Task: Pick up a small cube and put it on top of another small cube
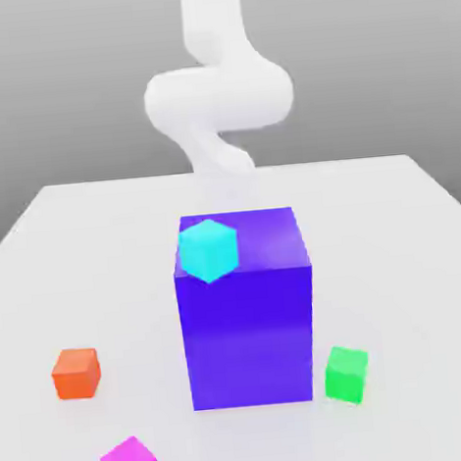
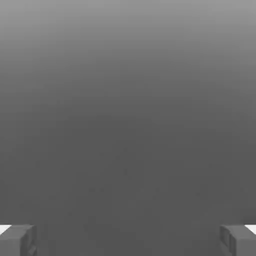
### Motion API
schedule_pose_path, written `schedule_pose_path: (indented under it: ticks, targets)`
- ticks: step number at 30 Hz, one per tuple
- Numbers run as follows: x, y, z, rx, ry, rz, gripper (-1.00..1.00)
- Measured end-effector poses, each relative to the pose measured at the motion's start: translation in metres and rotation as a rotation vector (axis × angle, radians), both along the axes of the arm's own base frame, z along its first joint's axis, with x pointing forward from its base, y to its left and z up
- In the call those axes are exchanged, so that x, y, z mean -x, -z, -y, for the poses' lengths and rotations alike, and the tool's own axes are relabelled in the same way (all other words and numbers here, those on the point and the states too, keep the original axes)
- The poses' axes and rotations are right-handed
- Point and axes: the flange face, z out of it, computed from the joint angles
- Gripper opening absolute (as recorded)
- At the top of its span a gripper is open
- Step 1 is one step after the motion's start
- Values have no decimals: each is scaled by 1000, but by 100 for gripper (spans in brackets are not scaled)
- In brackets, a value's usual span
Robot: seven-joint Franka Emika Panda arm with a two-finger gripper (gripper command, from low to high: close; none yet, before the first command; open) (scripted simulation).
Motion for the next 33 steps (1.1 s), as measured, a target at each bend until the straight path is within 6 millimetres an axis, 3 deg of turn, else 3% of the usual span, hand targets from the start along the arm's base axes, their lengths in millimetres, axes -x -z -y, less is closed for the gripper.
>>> schedule_pose_path:
  ticks: [7, 14, 19, 24, 29, 33]
  targets:
    - [-77, 117, 17, -312, 86, -296, 0]
    - [-119, 241, 20, -513, 255, -568, 0]
    - [-128, 324, 23, -593, 426, -726, 0]
    - [-126, 394, 33, -627, 625, -829, 0]
    - [-117, 445, 49, -623, 834, -864, 0]
    - [-110, 469, 66, -606, 1003, -842, 0]
